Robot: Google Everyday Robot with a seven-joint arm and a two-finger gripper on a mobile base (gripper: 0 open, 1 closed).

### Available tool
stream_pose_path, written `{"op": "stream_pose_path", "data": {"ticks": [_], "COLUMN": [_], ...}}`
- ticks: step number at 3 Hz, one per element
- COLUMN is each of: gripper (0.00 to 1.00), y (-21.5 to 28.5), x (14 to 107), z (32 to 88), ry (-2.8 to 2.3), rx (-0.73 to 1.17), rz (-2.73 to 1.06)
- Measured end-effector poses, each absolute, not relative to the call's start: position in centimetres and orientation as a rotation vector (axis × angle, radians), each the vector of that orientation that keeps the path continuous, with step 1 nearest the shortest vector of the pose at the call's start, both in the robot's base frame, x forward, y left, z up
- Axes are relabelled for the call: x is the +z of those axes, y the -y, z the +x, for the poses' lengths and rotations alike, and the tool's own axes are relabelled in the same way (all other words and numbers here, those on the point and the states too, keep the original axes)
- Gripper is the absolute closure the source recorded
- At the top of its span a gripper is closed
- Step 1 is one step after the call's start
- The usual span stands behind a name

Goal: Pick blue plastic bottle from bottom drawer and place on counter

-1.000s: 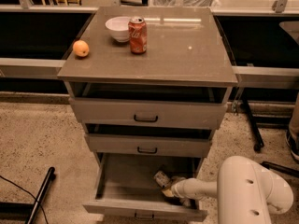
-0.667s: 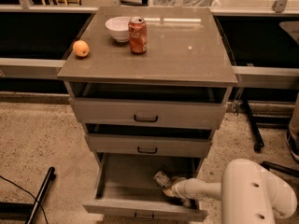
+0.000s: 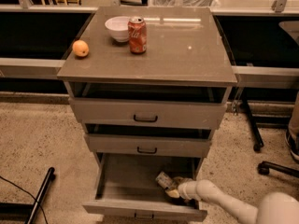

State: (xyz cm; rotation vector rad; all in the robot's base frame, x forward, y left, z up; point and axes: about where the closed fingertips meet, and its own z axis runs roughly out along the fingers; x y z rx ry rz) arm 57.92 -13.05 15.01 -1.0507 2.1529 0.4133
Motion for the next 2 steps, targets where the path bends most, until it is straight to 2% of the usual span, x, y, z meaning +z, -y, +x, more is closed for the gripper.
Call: {"op": "stream_pose_path", "data": {"ticks": [1,2], "gripper": [1.00,1.00], "y": [15.4,15.5], "x": [21.0,22.1], "z": [58.9,59.1], "ry": [-1.992,-1.950], "rx": [0.377,0.356], "rz": [-1.087,-1.106]}}
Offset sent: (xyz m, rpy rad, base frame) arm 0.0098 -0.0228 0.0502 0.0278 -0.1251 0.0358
